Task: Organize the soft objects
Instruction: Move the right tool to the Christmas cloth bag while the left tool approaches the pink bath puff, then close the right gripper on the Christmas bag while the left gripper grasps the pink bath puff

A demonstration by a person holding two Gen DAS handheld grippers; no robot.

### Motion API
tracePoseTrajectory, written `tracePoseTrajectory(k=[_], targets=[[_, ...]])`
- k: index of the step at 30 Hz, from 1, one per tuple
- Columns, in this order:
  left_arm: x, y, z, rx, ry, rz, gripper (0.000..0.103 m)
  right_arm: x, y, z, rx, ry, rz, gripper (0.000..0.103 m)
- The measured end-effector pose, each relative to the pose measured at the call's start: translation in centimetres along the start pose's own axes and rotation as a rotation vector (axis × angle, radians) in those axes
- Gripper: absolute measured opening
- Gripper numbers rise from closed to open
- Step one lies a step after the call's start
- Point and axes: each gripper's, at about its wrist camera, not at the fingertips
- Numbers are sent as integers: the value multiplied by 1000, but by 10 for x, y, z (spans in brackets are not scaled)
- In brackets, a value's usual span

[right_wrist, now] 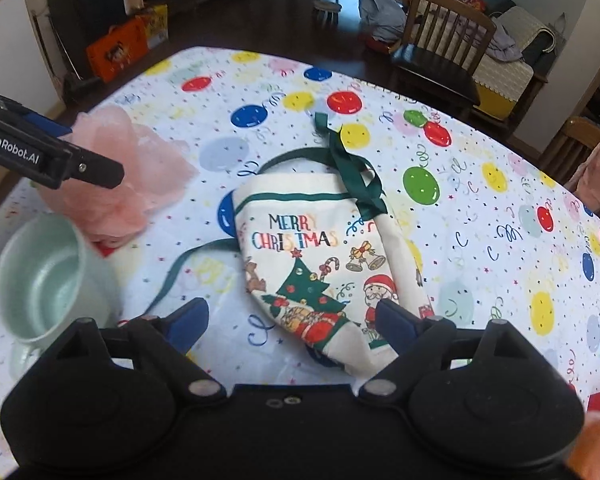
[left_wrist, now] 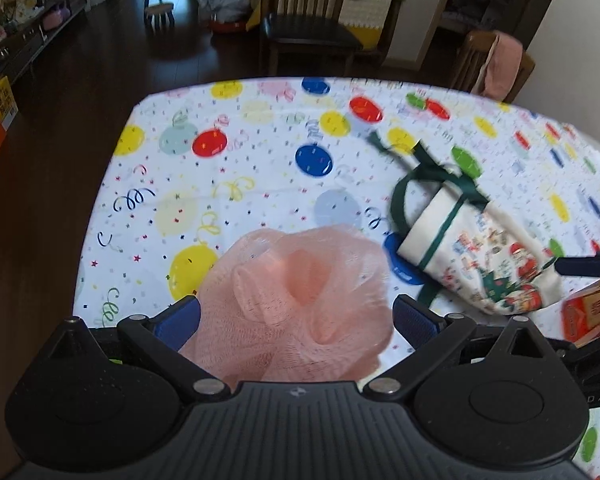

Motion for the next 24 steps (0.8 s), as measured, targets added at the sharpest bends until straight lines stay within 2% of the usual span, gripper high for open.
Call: tracePoseTrajectory(k=[8, 10, 14, 16, 19, 21, 23, 24], targets=[[3, 29, 13, 20, -45, 47, 103, 4, 30, 5, -55, -49, 21, 86], [2, 35, 14, 25, -37, 60, 103, 4, 36, 5, -60, -48, 30, 79], [-3, 43, 19, 22, -59, 68, 103, 3, 42, 5, -52, -37, 44, 72], [-4, 44, 19, 25, -63, 66, 101, 2, 43, 5, -53, -37, 47, 60], [-7, 44, 18, 26, -66, 61, 90, 1, 43, 4, -49, -24, 54, 54], [-8, 44, 19, 18, -84, 63, 79, 1, 43, 4, -42, -20, 62, 49], [-8, 43, 19, 13, -99, 62, 69, 1, 41, 5, -45, -23, 54, 40], [-8, 42, 19, 12, -103, 61, 63, 1, 40, 5, -38, -22, 54, 27]])
Point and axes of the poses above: each gripper's, at about its wrist camera, not at the fingertips, and y roughly the way its jaws point, z to its left, x to its top, and after that the axes turned 6 degrees about y, right-handed
